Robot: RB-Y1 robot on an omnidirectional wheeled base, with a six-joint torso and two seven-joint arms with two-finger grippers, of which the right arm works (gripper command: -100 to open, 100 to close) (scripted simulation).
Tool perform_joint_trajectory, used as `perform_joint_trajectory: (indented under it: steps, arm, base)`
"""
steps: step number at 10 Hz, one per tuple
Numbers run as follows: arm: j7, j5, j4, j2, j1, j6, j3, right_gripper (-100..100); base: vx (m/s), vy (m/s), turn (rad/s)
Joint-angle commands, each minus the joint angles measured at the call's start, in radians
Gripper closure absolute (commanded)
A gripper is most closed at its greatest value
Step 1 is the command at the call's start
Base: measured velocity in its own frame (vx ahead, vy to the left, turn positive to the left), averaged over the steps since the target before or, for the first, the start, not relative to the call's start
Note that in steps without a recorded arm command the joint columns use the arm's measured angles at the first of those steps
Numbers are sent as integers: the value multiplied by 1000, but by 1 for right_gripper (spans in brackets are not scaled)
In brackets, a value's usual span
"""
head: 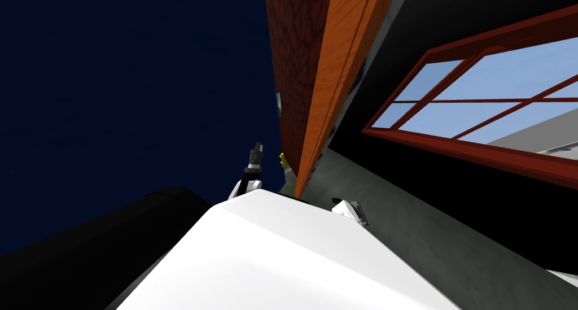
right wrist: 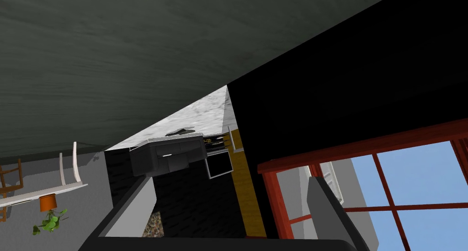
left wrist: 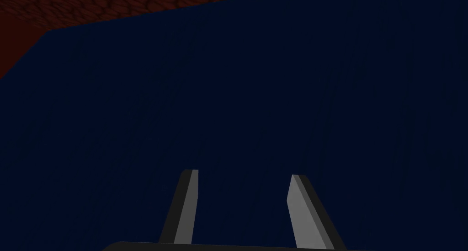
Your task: Push the door open
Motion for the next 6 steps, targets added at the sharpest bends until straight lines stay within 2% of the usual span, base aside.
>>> perform_joint_trajectory:
  steps: [1, 3, 6]
  arm:
    - [-4, 4, 3, 0, 5, 11, -3, -100]
    - [-6, 7, 4, 0, 9, 18, -5, -100]
    - [-6, 7, 4, 0, 9, 18, -5, -100]
  base:
    - [7, 82, -67]
    - [7, 56, -59]
    - [-3, 5, 29]
